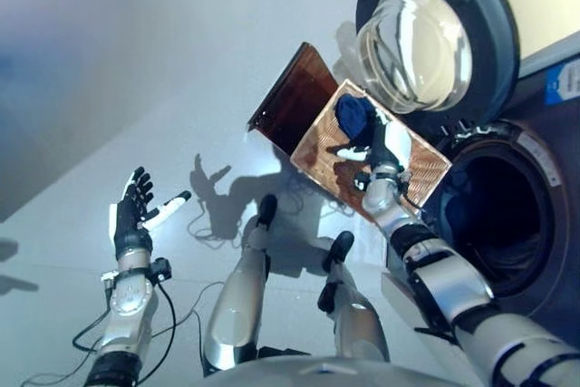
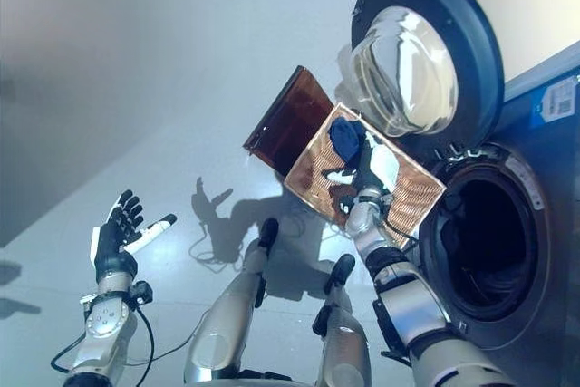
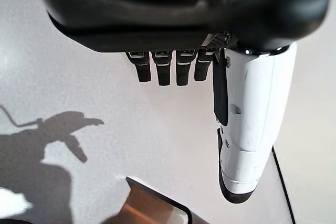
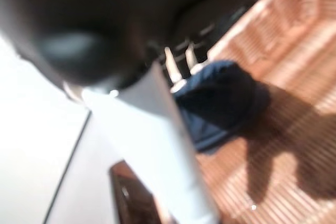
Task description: Pick up the clothes and place them into the washing machine
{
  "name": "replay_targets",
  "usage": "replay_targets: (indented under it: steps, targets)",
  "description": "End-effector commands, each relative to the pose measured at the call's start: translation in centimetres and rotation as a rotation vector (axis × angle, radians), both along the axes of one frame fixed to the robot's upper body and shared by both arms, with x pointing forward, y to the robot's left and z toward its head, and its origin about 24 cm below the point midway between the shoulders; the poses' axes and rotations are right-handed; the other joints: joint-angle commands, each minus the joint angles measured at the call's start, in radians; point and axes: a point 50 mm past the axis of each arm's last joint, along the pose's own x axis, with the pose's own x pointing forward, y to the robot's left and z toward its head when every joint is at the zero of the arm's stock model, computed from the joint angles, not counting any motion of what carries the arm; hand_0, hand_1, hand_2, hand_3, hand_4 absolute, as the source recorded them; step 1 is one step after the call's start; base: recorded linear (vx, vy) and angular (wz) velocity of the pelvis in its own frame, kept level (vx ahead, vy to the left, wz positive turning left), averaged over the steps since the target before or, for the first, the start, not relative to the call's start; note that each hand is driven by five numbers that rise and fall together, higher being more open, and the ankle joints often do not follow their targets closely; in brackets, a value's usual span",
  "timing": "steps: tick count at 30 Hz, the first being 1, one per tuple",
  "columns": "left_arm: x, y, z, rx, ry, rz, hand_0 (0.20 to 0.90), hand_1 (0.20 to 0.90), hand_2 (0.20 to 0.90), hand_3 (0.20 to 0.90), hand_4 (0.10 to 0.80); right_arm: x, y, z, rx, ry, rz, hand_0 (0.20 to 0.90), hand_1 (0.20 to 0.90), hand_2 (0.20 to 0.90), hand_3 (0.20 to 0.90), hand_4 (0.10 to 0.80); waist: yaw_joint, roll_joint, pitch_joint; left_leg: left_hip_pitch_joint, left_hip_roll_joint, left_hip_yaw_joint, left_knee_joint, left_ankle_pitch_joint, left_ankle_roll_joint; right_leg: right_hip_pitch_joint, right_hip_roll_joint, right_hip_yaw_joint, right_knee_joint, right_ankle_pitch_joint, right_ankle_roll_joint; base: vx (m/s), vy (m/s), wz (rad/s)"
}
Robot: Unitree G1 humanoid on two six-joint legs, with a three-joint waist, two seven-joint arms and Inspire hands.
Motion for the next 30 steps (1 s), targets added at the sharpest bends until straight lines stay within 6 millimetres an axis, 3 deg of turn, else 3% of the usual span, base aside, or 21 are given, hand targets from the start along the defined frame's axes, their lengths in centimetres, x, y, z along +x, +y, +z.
replay_targets:
  steps: [1,11,16,30]
  targets:
    - [-1.2,2.2,3.6,0.099,-0.160,-0.002,0.900,0.900,0.900,0.900,0.800,1.5,-1.0,4.3,-0.054,-0.165,-0.040,0.900,0.900,0.900,0.900,0.800,0.018,-0.001,-0.026,-0.022,-0.060,0.048,0.008,-0.049,0.008,-0.088,-0.037,0.021,0.061,0.020,0.004,-0.028,0.012,-0.03]
    - [-1.2,2.3,5.0,0.116,-0.210,-0.031,0.900,0.900,0.900,0.900,0.800,3.1,-1.7,9.0,-0.101,-0.258,-0.066,0.900,0.900,0.900,0.900,0.800,0.030,0.011,0.031,-0.110,-0.060,0.060,0.045,-0.046,-0.002,-0.157,-0.033,0.030,0.043,0.056,0.005,-0.040,0.014,-0.03]
    - [-1.1,2.3,5.1,0.116,-0.213,-0.027,0.900,0.900,0.900,0.900,0.800,3.4,-1.5,10.0,-0.106,-0.282,-0.061,0.900,0.900,0.900,0.900,0.800,0.027,0.012,0.049,-0.130,-0.061,0.061,0.054,-0.045,-0.004,-0.174,-0.031,0.036,0.043,0.061,0.004,-0.007,0.003,-0.01]
    - [-1.2,2.7,5.6,0.121,-0.236,-0.011,0.900,0.900,0.900,0.900,0.800,3.7,-0.4,10.1,-0.094,-0.269,-0.028,0.900,0.900,0.900,0.900,0.800,0.018,0.016,0.061,-0.170,-0.058,0.062,0.062,-0.045,-0.005,-0.214,-0.030,0.038,0.043,0.072,0.002,-0.001,0.000,0.00]
